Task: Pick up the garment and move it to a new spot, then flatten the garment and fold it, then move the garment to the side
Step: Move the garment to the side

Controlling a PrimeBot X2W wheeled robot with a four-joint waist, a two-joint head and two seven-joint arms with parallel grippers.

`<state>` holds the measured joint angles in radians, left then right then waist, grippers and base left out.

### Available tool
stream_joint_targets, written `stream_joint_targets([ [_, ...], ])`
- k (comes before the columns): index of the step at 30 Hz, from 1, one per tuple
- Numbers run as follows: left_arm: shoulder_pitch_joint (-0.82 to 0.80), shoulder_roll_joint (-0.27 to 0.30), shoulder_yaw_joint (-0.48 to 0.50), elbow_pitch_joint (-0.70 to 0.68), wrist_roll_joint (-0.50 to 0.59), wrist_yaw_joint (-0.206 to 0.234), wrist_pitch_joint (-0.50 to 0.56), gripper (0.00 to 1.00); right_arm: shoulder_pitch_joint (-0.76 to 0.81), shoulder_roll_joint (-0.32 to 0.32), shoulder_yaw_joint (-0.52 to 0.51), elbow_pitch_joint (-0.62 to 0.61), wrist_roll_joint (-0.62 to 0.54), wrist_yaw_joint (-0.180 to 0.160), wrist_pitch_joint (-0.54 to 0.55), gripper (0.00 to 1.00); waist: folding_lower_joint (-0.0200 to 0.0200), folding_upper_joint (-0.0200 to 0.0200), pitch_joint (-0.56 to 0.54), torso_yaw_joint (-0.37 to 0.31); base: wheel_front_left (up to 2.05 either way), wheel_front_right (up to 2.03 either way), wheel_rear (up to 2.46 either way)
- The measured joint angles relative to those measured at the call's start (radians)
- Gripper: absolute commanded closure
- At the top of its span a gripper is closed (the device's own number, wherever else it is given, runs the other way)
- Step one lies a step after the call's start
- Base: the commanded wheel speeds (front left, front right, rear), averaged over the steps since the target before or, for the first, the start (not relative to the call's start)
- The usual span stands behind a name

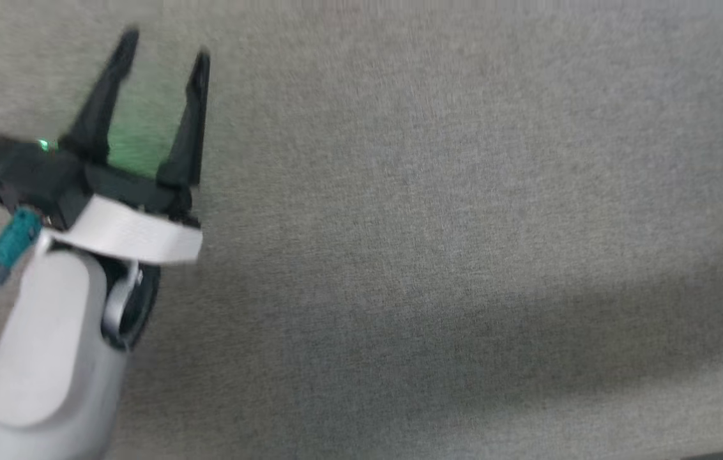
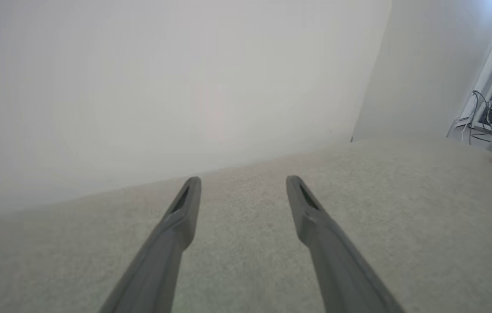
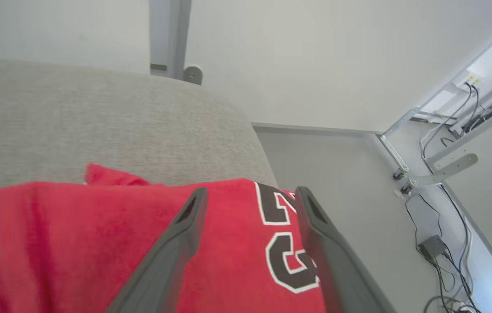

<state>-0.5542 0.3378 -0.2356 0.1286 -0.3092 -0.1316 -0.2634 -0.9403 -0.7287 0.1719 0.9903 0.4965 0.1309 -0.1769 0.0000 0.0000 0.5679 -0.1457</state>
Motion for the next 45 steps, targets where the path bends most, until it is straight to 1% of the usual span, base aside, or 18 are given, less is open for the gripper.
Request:
stream_joint_targets([
  [2, 0.027, -0.011, 0.014, 0.009, -0.005, 0.0, 0.0, 0.0, 0.016, 0.009, 0.018, -0.016, 0.007, 0.0, -0.005, 0.0, 0.0, 0.0, -0.018, 0.005, 0.0, 0.0, 0.0],
  [7, 0.153, -0.072, 0.062, 0.061, -0.018, 0.0, 0.0, 0.0, 0.102, 0.063, 0.077, -0.083, 0.031, 0.0, -0.037, 0.0, 0.0, 0.0, -0.11, 0.033, 0.0, 0.0, 0.0],
  [11, 0.22, -0.118, 0.095, 0.094, -0.028, 0.0, 0.0, 0.0, 0.191, 0.112, 0.108, -0.136, 0.053, 0.0, -0.059, 0.0, 0.0, 0.0, -0.178, 0.063, 0.0, 0.0, 0.0],
  [16, 0.286, -0.153, 0.115, 0.125, -0.034, 0.0, 0.0, 0.0, 0.302, 0.171, 0.114, -0.188, 0.066, 0.0, -0.076, 0.0, 0.0, 0.0, -0.256, 0.103, 0.0, 0.0, 0.0],
  [21, 0.362, -0.178, 0.151, 0.139, -0.038, 0.0, 0.0, 0.0, 0.406, 0.24, 0.077, -0.252, 0.068, 0.0, -0.083, 0.0, 0.0, 0.0, -0.336, 0.132, 0.0, 0.0, 0.0],
  [31, 0.454, -0.198, 0.171, 0.138, -0.04, 0.0, 0.0, 0.0, 0.618, 0.354, -0.069, -0.481, 0.011, 0.0, -0.084, 0.0, 0.0, 0.0001, -0.46, 0.163, 0.0, 0.0, 0.0],
  [36, 0.485, -0.201, 0.173, 0.115, -0.04, 0.0, 0.0, 0.0, 0.685, 0.386, -0.108, -0.558, -0.017, 0.0, -0.084, 0.0, 0.0, 0.0001, -0.497, 0.173, 0.0, 0.0, 0.0],
  [45, 0.57, -0.19, 0.178, 0.018, -0.024, 0.0, 0.0, 0.0, 0.777, 0.402, -0.154, -0.668, -0.048, 0.0, -0.084, 0.0, -0.0001, 0.0, -0.534, 0.185, 0.0, 0.0, 0.0],
])
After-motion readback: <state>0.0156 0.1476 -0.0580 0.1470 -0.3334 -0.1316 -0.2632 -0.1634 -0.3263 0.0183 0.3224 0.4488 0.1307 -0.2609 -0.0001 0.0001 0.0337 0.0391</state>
